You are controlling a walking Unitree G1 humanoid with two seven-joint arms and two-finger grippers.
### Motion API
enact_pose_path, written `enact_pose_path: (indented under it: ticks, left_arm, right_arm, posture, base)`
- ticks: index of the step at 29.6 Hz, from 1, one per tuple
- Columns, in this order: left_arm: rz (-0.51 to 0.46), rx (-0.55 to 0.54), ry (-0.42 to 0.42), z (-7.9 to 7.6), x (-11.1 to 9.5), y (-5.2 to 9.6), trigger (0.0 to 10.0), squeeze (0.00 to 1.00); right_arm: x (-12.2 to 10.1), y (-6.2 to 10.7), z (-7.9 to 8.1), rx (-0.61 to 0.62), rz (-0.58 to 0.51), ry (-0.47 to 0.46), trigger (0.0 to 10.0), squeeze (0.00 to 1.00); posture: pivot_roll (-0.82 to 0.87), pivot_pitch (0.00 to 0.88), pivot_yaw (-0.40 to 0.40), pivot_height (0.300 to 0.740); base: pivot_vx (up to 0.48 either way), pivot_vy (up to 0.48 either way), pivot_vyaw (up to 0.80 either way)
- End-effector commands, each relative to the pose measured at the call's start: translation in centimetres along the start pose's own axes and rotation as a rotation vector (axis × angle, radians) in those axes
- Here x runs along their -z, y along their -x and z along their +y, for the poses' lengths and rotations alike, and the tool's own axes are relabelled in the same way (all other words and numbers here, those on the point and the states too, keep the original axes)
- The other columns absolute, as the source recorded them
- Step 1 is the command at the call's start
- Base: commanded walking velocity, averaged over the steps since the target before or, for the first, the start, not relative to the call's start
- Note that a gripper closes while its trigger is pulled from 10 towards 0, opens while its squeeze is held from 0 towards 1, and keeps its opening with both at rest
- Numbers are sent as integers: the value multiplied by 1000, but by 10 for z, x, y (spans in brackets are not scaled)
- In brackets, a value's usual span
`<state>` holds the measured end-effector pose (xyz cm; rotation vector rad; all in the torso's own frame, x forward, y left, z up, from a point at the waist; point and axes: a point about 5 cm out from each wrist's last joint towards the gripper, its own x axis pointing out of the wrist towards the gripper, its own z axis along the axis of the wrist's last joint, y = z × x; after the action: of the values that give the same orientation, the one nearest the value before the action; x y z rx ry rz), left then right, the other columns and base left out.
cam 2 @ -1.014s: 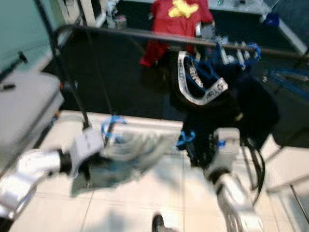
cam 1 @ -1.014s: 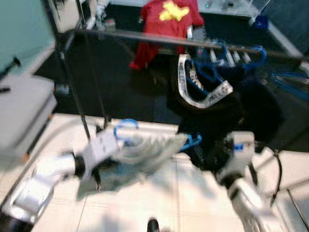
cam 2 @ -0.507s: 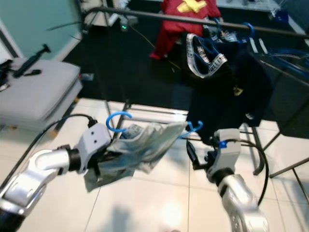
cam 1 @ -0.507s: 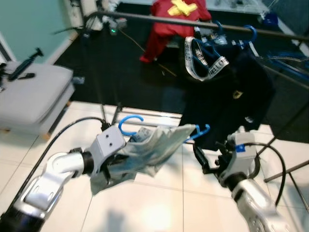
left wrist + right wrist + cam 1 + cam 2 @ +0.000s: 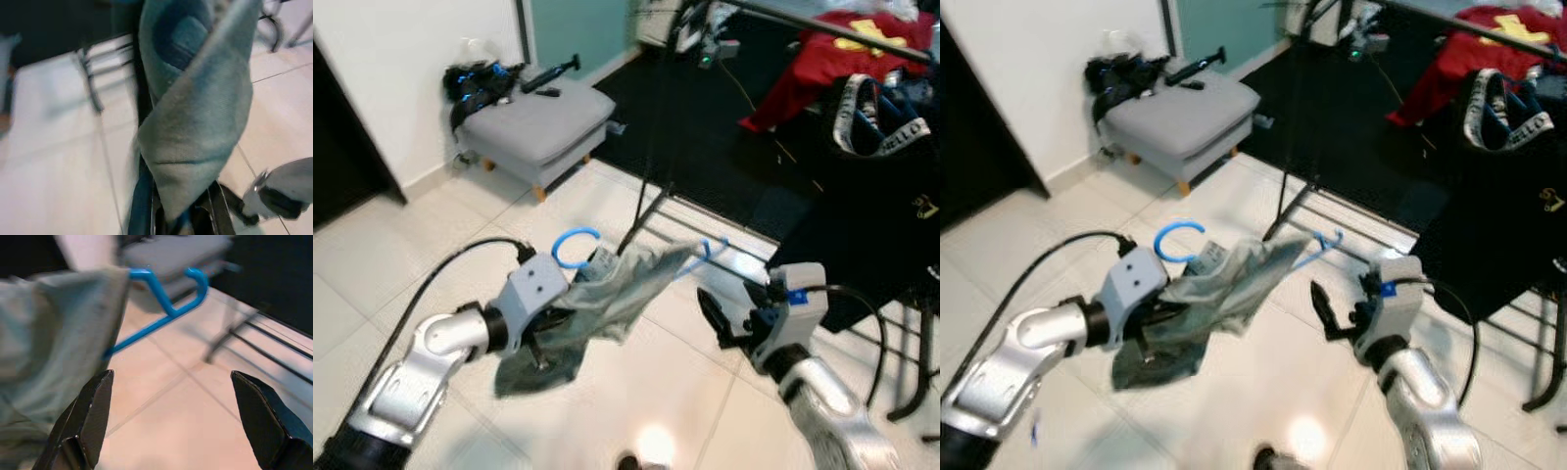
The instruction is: Hang hanger
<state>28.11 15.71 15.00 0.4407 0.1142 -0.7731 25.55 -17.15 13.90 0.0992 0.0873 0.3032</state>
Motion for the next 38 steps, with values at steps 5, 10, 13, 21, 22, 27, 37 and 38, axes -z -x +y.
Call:
enact_pose_path:
  ticks: [5,10,13,21,22,27,37,38]
  left_arm:
    - [-111,-208,216,-4,-4,-6,10000,0]
    - [-186,-327,409,-15,-8,-9,10000,0]
    - [-233,-374,553,-31,-10,-5,10000,0]
    - [-226,-483,626,-55,-3,14,10000,0]
    - [-201,-493,643,-60,1,16,10000,0]
    - [-200,-536,670,-61,4,18,10000,0]
    - [-233,-608,681,-53,-2,19,10000,0]
    - [-235,-609,679,-52,-2,19,10000,0]
  right_arm:
    - [0,0,4,-28,-1,15,10000,0]
    - [0,0,7,-54,2,42,10000,0]
    - [-2,1,11,-73,-2,56,10000,0]
    - [-3,12,23,-98,-12,30,10000,0]
    - [-1,16,27,-94,-10,-2,10000,0]
    - [2,24,32,-76,-12,-77,10000,0]
    - [-1,16,38,-128,-26,-8,10000,0]
    - [-2,15,39,-133,-26,-5,10000,0]
  posture:
    - [47,158,-74,740]
    - [51,157,-72,740]
    - [52,160,-70,740]
    - [66,165,-69,740]
    - [65,165,-70,740]
    - [63,164,-77,740]
    - [90,158,-81,740]
    - [92,159,-78,740]
  base:
    - [0,0,800]
    - [0,0,800]
    - [0,0,800]
    - [0,0,800]
    - [0,0,800]
    - [0,0,800]
    - [159,0,800]
    - [371,0,800]
